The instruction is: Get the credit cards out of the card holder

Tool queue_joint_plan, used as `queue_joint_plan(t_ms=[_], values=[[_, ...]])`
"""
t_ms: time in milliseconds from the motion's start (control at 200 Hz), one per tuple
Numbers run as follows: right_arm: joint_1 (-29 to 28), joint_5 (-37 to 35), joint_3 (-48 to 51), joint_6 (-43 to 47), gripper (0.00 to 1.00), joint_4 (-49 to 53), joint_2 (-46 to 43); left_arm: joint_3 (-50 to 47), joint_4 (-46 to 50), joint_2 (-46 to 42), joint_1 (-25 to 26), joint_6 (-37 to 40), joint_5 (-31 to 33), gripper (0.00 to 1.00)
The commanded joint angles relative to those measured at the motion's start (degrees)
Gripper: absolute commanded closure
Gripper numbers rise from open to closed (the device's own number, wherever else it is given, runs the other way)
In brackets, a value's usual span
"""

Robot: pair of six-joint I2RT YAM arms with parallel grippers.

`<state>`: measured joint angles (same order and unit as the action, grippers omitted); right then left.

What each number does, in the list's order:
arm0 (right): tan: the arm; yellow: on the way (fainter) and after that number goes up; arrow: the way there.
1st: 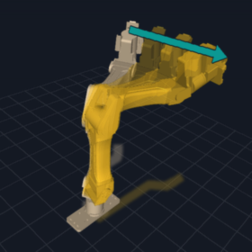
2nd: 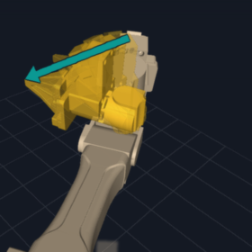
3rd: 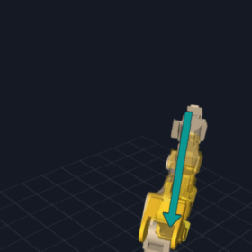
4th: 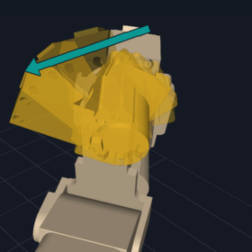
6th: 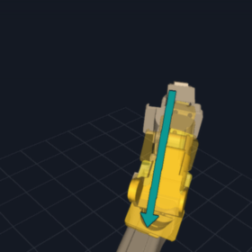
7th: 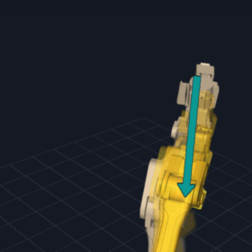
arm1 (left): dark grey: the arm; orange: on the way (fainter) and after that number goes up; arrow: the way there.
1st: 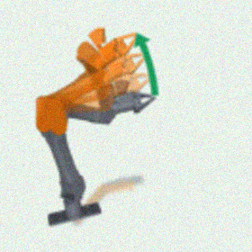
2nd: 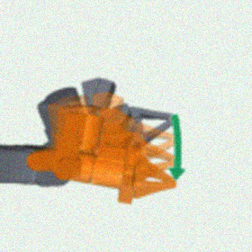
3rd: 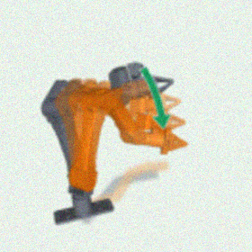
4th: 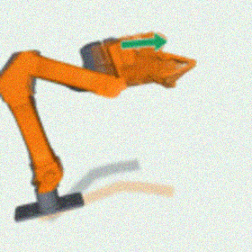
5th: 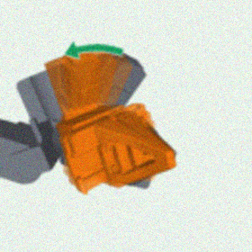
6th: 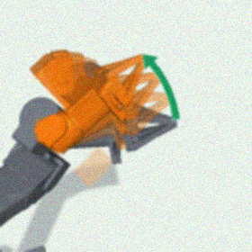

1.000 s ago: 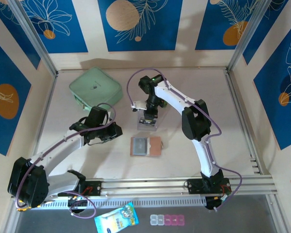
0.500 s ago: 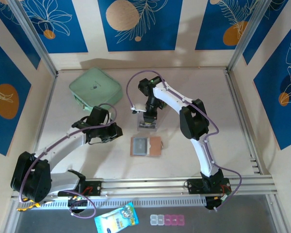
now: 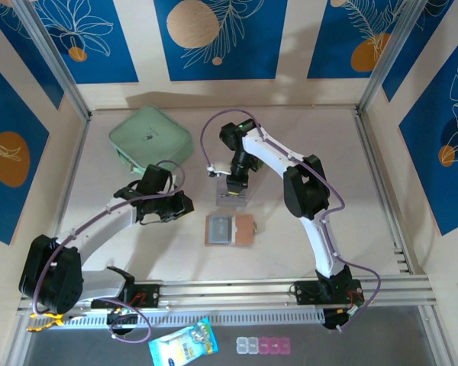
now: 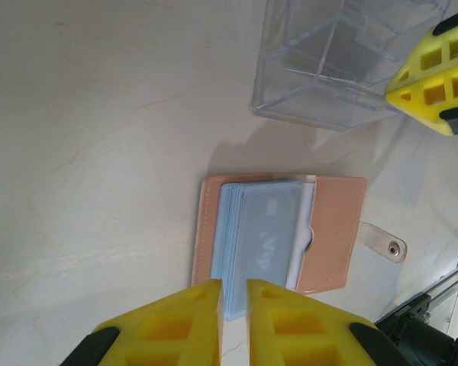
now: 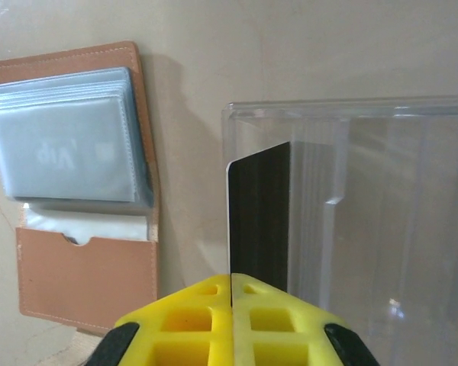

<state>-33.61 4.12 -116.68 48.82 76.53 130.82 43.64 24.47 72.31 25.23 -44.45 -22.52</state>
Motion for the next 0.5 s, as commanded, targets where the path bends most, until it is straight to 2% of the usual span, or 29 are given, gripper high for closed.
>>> queue_joint_plan(t_ms=[0,285,370,495], values=[[0.65,-2.23,-1.64,-1.09,0.99,-1.29,-1.61,1.54,-0.24,0.25,-0.8,0.98,-1.6,0.85],[0.81,-3.52,-1.71,-1.8,1.0,-2.45,-1.16,0.87,-0.31,-0.39,-0.89,0.77,-1.62,0.85],[0.82,-5.3,-1.62,-2.61,0.9,-3.67,-1.01,0.86,-0.35,-0.33,-0.91,0.72,-1.62,0.85],[0.93,-5.75,-1.73,-3.11,0.89,-4.61,-1.53,0.75,-0.39,-0.38,-0.89,0.74,-1.63,0.85]])
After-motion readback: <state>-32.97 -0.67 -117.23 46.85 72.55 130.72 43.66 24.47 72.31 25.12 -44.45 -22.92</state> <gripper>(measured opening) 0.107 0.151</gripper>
